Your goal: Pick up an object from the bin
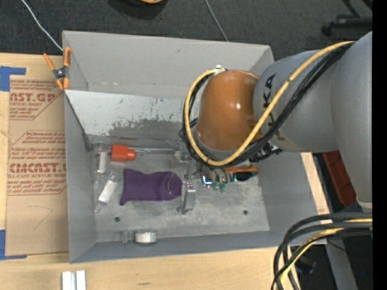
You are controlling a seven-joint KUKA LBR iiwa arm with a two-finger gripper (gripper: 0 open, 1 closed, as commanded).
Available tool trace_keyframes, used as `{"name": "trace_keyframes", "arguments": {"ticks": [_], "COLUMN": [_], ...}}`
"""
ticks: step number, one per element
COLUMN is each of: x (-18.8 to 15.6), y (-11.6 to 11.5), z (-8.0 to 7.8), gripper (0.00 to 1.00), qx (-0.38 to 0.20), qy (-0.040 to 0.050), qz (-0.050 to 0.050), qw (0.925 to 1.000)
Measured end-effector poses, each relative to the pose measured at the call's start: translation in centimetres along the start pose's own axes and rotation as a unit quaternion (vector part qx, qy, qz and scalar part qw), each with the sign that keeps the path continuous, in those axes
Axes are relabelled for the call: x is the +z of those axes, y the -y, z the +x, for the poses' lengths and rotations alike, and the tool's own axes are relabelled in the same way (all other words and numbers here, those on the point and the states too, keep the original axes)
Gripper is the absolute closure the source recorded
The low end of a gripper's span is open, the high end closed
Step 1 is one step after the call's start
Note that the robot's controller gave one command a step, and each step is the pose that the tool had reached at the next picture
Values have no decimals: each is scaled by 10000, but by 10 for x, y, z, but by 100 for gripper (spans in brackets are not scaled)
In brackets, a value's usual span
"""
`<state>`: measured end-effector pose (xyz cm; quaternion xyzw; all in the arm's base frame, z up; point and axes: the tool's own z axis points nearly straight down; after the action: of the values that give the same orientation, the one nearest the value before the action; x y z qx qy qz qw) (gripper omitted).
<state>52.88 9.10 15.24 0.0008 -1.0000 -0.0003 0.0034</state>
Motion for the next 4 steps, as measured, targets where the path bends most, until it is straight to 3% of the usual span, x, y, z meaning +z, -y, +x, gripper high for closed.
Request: {"name": "trace_keyframes", "arguments": {"ticks": [1,2,3,4], "x": [-5,83,30,83], "y": [1,-51,-44,-51], "z": [-2,-11,-20,-10], "gripper": [0,0,0,0], "qx": [10,24,347,27], "qy": [39,-1,47,-1], "qz": [-4,-7,-11,-9], "qw": [10000,10000,9994,10000]}}
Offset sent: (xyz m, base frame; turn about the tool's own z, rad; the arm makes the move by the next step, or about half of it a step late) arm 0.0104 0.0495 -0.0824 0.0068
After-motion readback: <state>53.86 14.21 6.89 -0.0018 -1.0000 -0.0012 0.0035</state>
